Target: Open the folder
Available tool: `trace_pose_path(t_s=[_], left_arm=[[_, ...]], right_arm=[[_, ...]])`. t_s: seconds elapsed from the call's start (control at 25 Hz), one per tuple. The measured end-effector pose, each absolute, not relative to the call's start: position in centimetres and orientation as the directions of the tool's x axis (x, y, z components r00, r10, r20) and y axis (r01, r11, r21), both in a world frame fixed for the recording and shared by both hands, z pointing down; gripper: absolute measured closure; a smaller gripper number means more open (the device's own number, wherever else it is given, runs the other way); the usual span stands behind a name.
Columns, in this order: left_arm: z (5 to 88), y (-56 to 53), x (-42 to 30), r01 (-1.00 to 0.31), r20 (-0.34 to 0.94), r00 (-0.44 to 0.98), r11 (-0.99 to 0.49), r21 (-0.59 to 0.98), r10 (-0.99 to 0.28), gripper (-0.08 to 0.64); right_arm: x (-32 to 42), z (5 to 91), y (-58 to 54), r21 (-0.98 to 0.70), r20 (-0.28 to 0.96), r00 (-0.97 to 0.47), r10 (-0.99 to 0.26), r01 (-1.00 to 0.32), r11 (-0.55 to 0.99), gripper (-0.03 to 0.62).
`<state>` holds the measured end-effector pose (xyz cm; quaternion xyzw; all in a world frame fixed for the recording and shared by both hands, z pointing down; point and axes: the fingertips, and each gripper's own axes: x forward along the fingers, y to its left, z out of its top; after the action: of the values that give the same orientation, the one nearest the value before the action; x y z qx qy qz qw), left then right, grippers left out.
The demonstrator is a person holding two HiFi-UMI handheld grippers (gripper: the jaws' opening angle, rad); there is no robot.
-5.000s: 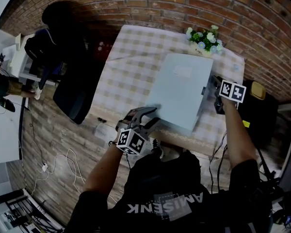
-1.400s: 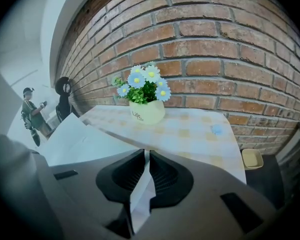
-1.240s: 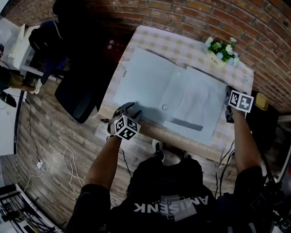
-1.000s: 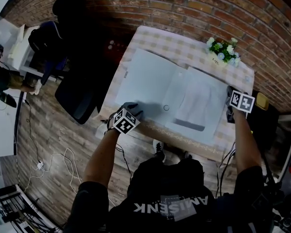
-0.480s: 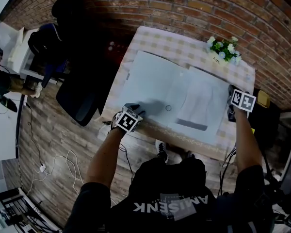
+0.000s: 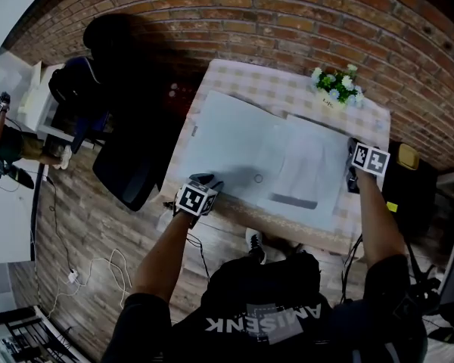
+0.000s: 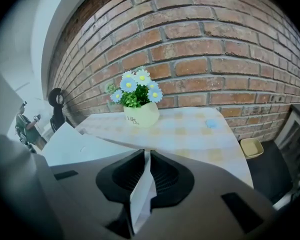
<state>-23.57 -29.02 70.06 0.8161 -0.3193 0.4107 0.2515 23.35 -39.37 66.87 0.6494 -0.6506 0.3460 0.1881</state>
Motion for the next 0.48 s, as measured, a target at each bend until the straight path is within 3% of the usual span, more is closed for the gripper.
trace_pose_path(t_s=[0.48], left_arm=[[61.8,-29.2,-21.0,-0.818,0.671,0.537,-0.510,0.267,-0.510,0.413]], right_arm=[[23.6,65.6,-38.8,-0.239,0.679,-0.133,-0.722,-0.970,-0.046,0.531]])
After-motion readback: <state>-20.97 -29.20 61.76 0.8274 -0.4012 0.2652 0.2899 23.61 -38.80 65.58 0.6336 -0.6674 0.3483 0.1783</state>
